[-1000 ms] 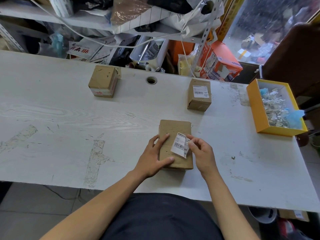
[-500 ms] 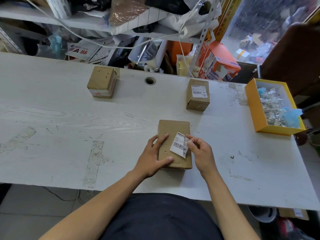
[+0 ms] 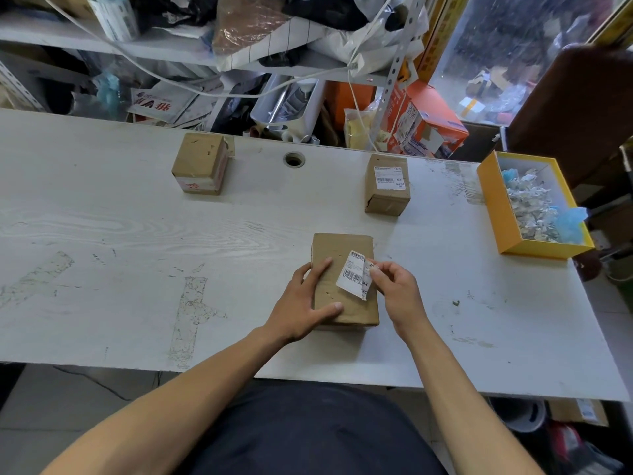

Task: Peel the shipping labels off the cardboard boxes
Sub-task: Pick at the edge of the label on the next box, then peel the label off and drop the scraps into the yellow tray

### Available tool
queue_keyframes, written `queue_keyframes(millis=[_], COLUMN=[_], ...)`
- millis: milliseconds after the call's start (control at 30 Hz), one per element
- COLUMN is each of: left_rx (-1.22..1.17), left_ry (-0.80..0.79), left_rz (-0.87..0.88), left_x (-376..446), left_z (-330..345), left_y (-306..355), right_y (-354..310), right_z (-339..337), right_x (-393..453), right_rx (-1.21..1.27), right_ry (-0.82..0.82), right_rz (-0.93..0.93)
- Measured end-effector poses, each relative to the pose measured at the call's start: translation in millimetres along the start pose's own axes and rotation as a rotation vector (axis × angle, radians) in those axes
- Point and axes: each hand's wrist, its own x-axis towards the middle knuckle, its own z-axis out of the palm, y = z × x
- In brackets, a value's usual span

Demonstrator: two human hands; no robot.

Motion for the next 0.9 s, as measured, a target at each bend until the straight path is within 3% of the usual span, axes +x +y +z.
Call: queue_keyframes(millis=[267,400,533,633,900], left_rx=[0.120,0.160,0.269,0.343,0.286], left_ry=[-0.066,-0.100,-0.185,-0.223,-0.270], left_rz=[0.013,0.018,0.068,0.098,0.102], left_x=[13,27,39,45,49], left_z=[-18,-32,-44,-48,-54], left_y=[0,12,17,15,11], right_y=[-39,-50,-45,-34,-22], right_z=[-2,2,11,16,23], right_x=[10,10,11,21,35], right_rx=[-0.143,-0.367,-0.821,-0.990,-1.040], right_ry=[0.019,-0.039,-0.237,-0.343,-0.372], right_rz=[-0.199,-0.278,-0.388,-0.353,-0.280])
